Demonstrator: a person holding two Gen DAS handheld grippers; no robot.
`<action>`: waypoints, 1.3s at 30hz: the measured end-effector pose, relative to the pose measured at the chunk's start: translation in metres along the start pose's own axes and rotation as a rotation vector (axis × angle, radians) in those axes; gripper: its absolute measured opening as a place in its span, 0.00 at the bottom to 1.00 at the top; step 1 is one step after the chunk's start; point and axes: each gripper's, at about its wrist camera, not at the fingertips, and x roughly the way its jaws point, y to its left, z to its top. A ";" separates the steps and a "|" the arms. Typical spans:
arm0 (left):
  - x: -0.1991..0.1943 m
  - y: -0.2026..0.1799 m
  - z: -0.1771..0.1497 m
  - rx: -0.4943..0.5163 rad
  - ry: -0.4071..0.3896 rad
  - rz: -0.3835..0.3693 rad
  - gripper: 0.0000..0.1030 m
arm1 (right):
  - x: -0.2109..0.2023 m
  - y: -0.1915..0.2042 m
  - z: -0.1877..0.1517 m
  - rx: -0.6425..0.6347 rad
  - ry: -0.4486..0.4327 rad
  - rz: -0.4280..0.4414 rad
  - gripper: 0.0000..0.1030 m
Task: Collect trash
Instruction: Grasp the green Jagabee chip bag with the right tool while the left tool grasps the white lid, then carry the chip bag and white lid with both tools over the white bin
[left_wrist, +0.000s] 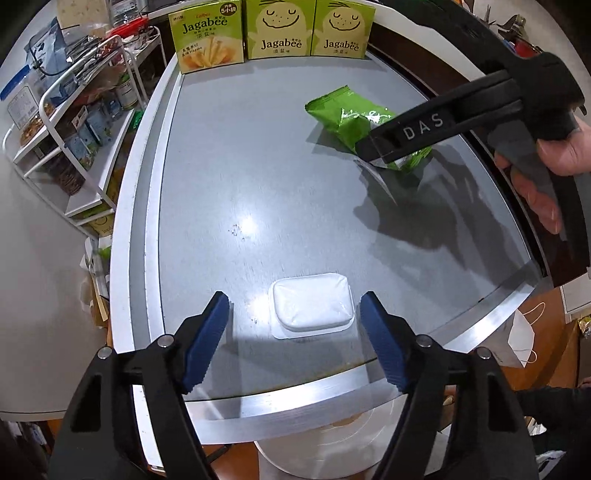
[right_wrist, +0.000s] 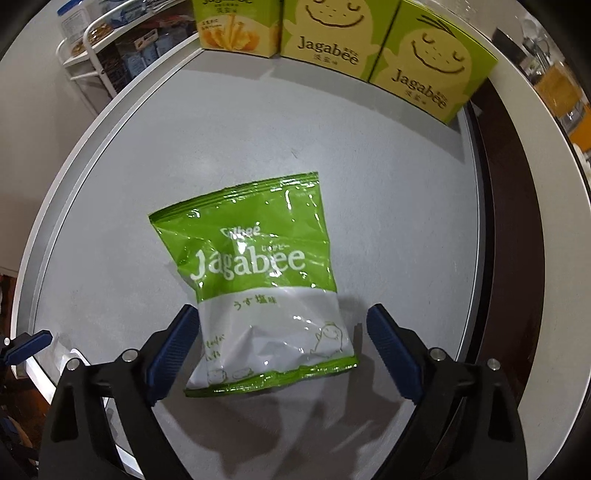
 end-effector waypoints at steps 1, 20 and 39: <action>0.001 -0.001 0.000 0.001 0.006 0.000 0.55 | 0.002 0.005 0.003 -0.007 0.002 0.000 0.85; -0.020 0.006 -0.001 -0.009 -0.053 -0.029 0.45 | -0.020 0.016 -0.019 0.044 -0.057 0.088 0.66; -0.063 0.017 -0.007 0.036 -0.124 -0.039 0.45 | -0.088 0.015 -0.097 0.161 -0.155 0.162 0.66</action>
